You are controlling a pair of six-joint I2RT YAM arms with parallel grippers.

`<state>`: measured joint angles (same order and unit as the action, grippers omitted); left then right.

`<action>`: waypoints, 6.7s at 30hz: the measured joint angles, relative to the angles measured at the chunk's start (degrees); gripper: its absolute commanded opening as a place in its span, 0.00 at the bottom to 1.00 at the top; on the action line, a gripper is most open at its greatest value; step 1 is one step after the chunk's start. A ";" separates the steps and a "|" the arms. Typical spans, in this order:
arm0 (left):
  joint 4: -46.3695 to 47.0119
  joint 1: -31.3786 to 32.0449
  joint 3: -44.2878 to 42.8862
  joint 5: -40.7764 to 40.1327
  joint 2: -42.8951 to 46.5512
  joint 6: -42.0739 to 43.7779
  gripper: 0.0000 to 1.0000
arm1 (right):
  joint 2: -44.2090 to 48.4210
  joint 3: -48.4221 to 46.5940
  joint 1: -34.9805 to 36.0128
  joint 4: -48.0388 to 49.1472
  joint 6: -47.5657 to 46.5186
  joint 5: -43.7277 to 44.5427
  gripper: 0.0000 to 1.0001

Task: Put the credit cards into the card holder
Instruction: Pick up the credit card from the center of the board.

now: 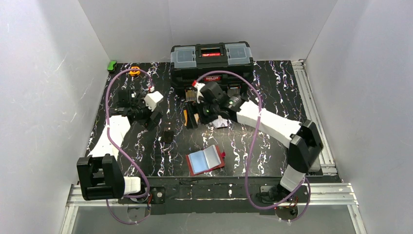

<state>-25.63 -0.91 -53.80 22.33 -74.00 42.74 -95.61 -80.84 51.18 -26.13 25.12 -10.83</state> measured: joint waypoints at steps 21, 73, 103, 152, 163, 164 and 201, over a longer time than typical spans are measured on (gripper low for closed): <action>-6.01 -10.34 -2.64 14.67 1.09 9.51 0.87 | -19.78 -16.48 2.95 -6.73 6.45 3.58 0.77; 20.65 -6.71 18.08 16.59 -7.13 29.27 0.74 | -34.21 -12.33 0.52 20.92 28.41 -12.26 0.60; 23.67 -3.63 17.81 14.47 -8.41 27.47 0.74 | -36.63 -8.35 -0.59 34.77 37.18 -16.72 0.53; 17.66 1.05 22.25 15.15 -1.53 26.23 0.76 | -30.03 0.35 0.28 33.44 36.44 -15.61 0.56; 18.10 3.39 22.25 14.51 -1.53 25.18 0.76 | -30.16 0.92 0.22 34.03 37.29 -15.98 0.49; 18.10 3.39 22.25 14.51 -1.53 25.18 0.76 | -30.16 1.03 0.22 34.14 37.44 -15.98 0.47; 2.14 3.26 16.17 17.11 15.50 25.24 0.90 | -19.06 5.31 -1.22 31.47 24.55 -19.91 0.01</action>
<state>-23.49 2.35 -37.63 39.44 -58.50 67.99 -114.67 -75.53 49.95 5.34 49.67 -30.74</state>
